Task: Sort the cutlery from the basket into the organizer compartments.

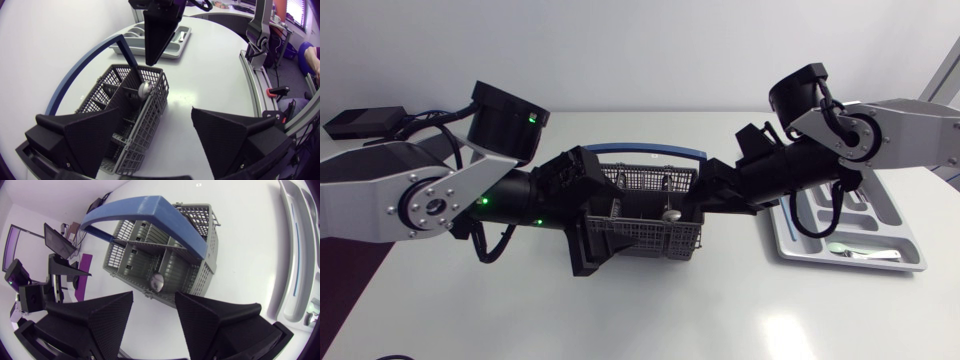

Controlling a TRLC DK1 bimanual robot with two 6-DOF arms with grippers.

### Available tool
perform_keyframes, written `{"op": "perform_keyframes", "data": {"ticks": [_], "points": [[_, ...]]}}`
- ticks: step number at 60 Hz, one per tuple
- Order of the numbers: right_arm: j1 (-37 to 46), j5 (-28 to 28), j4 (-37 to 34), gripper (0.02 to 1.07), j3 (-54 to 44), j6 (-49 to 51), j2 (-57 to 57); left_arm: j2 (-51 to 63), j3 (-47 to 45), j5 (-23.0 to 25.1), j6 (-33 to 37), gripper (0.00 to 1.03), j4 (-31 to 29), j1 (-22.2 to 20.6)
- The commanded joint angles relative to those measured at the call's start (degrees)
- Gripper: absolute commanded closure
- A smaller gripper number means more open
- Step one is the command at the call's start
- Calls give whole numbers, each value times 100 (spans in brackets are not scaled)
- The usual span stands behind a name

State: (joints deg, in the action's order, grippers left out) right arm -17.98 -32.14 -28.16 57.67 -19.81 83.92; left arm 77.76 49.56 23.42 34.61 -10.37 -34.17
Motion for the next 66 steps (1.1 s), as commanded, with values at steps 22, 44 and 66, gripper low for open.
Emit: {"op": "perform_keyframes", "data": {"ticks": [22, 44, 66], "points": [[-268, 120, -67, 52, 315, -260, 564, 381, -430, -66, 81, 5, 589, -2], [-391, 279, 223, 59, 298, -409, 854, 556, -685, -145, -376, 5, 1397, -19], [-487, 279, 470, 71, 254, -515, 924, 671, -852, -329, -666, 5, 1775, -81]]}}
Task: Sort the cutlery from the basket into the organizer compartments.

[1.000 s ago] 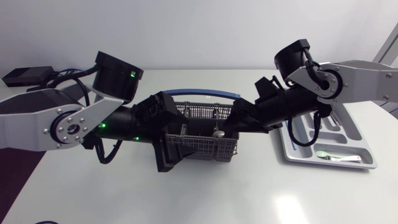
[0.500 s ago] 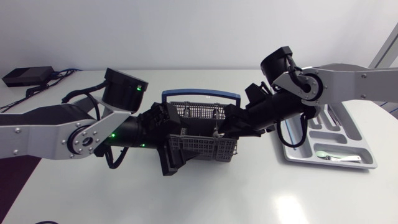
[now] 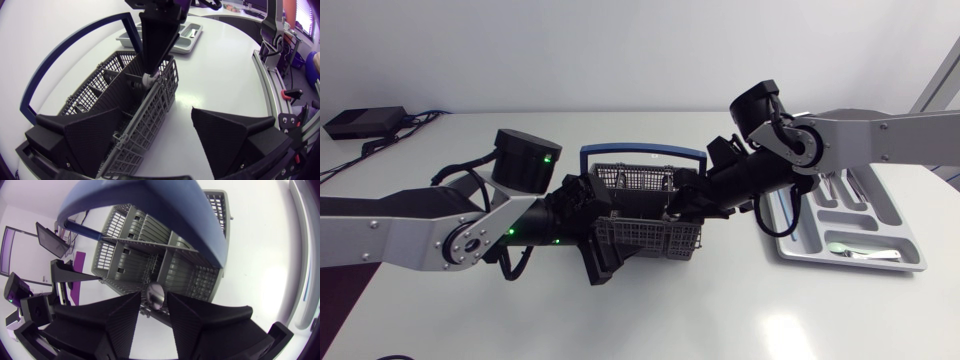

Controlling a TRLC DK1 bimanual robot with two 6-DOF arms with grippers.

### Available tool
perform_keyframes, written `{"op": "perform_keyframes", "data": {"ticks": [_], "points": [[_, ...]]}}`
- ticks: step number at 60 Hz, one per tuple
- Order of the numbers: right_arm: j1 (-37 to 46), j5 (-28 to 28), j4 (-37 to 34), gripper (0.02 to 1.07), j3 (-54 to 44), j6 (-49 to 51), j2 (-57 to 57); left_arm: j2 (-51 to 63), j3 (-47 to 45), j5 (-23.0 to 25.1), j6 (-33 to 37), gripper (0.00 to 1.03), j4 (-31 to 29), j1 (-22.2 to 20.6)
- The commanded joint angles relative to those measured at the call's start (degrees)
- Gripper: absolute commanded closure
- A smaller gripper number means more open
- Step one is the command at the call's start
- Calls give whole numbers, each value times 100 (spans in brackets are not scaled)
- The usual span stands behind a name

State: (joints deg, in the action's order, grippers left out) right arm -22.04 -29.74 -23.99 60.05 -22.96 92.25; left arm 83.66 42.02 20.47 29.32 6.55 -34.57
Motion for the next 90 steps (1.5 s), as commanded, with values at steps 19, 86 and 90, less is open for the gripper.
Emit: {"op": "perform_keyframes", "data": {"ticks": [19, 86, 90], "points": [[-125, 29, 87, 84, -11, -209, 65, 72, -98, -105, -181, 5, 92, -50], [-336, 170, -176, 102, 77, 81, -787, -201, -124, -157, -287, 5, -48, 11], [-309, 38, -203, 102, 94, 81, -831, -201, -124, -157, -287, 5, -75, 3]]}}
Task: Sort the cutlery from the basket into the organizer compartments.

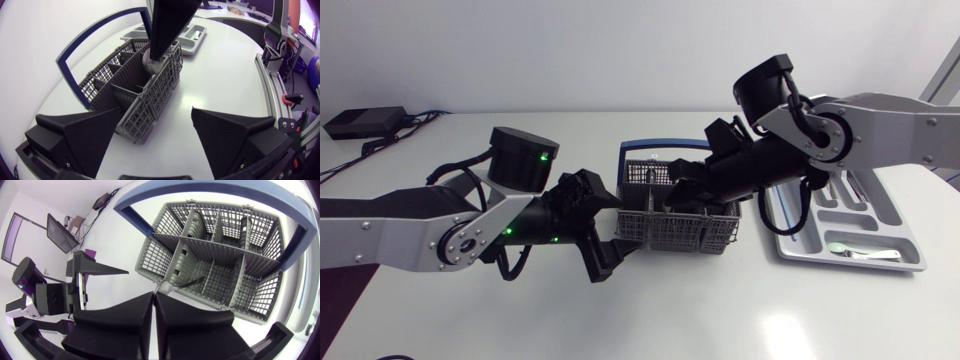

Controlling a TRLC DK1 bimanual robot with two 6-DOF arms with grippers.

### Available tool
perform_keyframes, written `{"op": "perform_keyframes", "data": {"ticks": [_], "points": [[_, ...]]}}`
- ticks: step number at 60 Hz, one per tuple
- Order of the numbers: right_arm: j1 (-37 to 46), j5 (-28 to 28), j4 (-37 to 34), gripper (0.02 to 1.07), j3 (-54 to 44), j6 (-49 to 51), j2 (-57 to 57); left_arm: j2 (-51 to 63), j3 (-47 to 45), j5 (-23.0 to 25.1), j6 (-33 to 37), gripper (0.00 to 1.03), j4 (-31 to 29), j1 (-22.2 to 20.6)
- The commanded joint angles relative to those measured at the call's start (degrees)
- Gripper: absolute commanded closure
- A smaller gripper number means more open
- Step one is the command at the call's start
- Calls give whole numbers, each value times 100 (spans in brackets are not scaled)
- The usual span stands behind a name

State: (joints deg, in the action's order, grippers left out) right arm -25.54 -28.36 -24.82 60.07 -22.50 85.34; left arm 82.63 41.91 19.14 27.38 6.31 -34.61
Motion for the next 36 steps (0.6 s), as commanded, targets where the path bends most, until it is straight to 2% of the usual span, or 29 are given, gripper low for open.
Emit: {"op": "perform_keyframes", "data": {"ticks": [1, 17, 36], "points": [[49, -135, -120, 102, 92, 35, -158, -98, -113, -24, -92, 5, -50, 16], [181, -460, -243, 102, 171, 27, -228, -107, -113, -33, -83, 5, -68, 16], [401, -891, -999, 102, 664, 44, -958, -168, -104, -33, -83, 5, -121, 16]]}}
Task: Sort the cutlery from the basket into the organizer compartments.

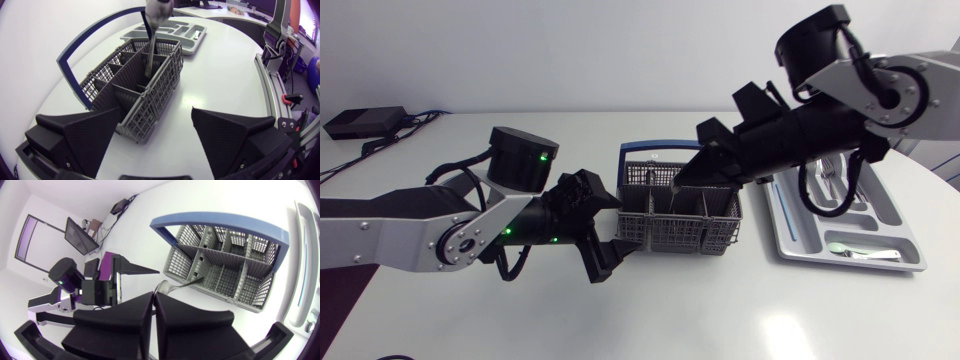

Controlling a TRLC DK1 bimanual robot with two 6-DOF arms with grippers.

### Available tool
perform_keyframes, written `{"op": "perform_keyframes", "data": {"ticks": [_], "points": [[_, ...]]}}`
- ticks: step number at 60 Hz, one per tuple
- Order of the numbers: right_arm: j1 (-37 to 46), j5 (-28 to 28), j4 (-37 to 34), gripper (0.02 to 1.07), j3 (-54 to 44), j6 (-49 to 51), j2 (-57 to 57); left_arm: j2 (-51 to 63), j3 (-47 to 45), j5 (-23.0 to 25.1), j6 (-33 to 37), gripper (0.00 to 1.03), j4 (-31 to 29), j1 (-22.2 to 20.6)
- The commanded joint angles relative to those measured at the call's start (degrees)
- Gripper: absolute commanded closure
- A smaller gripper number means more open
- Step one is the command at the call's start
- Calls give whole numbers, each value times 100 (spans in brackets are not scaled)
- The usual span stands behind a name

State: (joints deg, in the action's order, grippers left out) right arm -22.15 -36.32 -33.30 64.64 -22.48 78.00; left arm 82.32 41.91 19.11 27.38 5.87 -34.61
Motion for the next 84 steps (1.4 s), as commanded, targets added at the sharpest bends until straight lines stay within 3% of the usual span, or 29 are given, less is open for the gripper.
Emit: {"op": "perform_keyframes", "data": {"ticks": [1, 18, 26, 42, 52, 68, 84], "points": [[71, -104, -203, 102, 242, 42, -250, -138, -104, -31, -83, 5, -77, 16], [695, -526, -766, 102, 470, 235, -681, -313, -148, -39, -83, 5, -191, 25], [1284, -693, -1390, 102, 673, 640, -821, -349, -148, -39, -83, 5, -244, 25], [2488, -473, -2717, 102, 901, 1809, -962, -393, -131, -39, -83, 5, -314, 16], [3419, -253, -3130, 102, 752, 2723, -821, -480, -131, -39, -83, 5, -393, 25], [4360, 968, -2866, 102, 101, 3795, -408, -542, -139, -48, -83, 5, -455, 25], [4984, 2093, -1557, 102, -593, 4138, 269, -542, -113, -66, -74, 5, -490, 7]]}}
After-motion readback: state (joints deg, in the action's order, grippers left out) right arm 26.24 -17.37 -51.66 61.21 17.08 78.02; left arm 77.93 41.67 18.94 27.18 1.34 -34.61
